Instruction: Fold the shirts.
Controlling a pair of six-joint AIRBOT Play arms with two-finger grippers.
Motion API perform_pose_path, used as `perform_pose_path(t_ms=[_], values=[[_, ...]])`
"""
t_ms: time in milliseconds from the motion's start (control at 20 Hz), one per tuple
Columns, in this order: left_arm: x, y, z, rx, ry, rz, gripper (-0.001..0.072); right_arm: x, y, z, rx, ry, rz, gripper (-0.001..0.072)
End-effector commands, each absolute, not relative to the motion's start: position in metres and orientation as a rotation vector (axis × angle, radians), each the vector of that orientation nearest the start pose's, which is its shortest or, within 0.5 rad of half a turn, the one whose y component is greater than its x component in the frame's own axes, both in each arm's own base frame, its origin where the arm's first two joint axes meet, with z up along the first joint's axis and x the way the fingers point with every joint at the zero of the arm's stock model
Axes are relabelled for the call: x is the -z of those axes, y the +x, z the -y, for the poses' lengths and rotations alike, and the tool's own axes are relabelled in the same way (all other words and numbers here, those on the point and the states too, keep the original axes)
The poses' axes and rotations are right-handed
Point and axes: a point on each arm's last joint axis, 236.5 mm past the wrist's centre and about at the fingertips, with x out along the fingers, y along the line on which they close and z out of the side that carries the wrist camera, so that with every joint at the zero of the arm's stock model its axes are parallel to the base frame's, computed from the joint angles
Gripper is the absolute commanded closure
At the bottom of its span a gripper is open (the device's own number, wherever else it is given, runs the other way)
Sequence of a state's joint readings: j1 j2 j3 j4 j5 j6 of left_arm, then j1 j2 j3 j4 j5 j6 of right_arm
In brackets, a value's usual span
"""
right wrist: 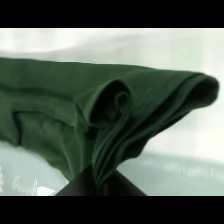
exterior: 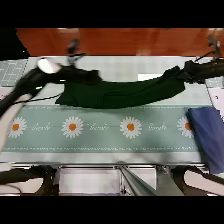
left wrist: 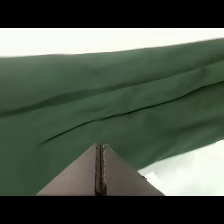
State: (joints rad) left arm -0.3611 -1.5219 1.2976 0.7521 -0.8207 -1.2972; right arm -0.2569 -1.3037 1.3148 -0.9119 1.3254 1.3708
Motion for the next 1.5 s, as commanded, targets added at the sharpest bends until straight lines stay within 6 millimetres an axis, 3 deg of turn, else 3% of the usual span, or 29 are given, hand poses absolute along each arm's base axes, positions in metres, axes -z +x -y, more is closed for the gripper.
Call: perform_pose_path(t_ms=[0, 150, 250, 400, 500, 600, 700, 800, 900, 1000, 1050, 1150, 1200, 1300, 1400, 1450], values=[[-0.001, 0.383, 0.413, 0.865, -0.325, -1.227, 0.0687, -0.132, 0.349, -0.051, -0.335, 0.484, -1.075, 0.0689], [0.031, 0.338, 0.479, 0.955, -0.283, -1.378, 0.0687, -0.153, 0.322, -0.059, -0.341, 0.461, -1.034, 0.0689], [0.046, 0.312, 0.51, 0.983, -0.269, -1.434, 0.0687, -0.163, 0.316, -0.061, -0.341, 0.46, -1.006, 0.0689], [0.049, 0.286, 0.539, 1.047, -0.268, -1.464, 0.0687, -0.165, 0.311, -0.065, -0.359, 0.465, -1.019, 0.0689], [0.039, 0.296, 0.533, 1.055, -0.27, -1.456, 0.0686, -0.166, 0.311, -0.067, -0.359, 0.481, -1.017, 0.0689], [0.02, 0.338, 0.487, 1.0, -0.274, -1.449, 0.0686, -0.172, 0.317, -0.076, -0.376, 0.512, -0.994, 0.0689], [-0.009, 0.397, 0.402, 0.868, -0.247, -1.395, 0.0686, -0.183, 0.333, -0.108, -0.451, 0.566, -0.941, 0.0689], [-0.05, 0.443, 0.308, 0.72, -0.283, -1.279, 0.0686, -0.181, 0.354, -0.154, -0.529, 0.606, -0.933, 0.0689], [-0.092, 0.465, 0.214, 0.58, -0.362, -1.125, 0.0686, -0.168, 0.374, -0.213, -0.619, 0.626, -0.956, 0.0689], [-0.124, 0.461, 0.129, 0.435, -0.424, -0.982, 0.0686, -0.146, 0.399, -0.271, -0.676, 0.638, -0.978, 0.0689], [-0.137, 0.452, 0.097, 0.379, -0.451, -0.922, 0.0686, -0.131, 0.409, -0.3, -0.702, 0.652, -1.004, 0.0689], [-0.154, 0.429, 0.051, 0.287, -0.491, -0.835, 0.0686, -0.098, 0.422, -0.348, -0.745, 0.654, -1.07, 0.0689], [-0.159, 0.418, 0.039, 0.269, -0.489, -0.81, 0.0686, -0.081, 0.428, -0.369, -0.76, 0.656, -1.097, 0.0689], [-0.161, 0.402, 0.028, 0.243, -0.489, -0.786, 0.0686, -0.055, 0.436, -0.399, -0.78, 0.673, -1.137, 0.0689], [-0.159, 0.397, 0.029, 0.244, -0.493, -0.79, 0.0686, -0.033, 0.441, -0.422, -0.792, 0.693, -1.17, 0.0688], [-0.157, 0.398, 0.032, 0.25, -0.497, -0.793, 0.0686, -0.023, 0.442, -0.43, -0.793, 0.71, -1.183, 0.062]])
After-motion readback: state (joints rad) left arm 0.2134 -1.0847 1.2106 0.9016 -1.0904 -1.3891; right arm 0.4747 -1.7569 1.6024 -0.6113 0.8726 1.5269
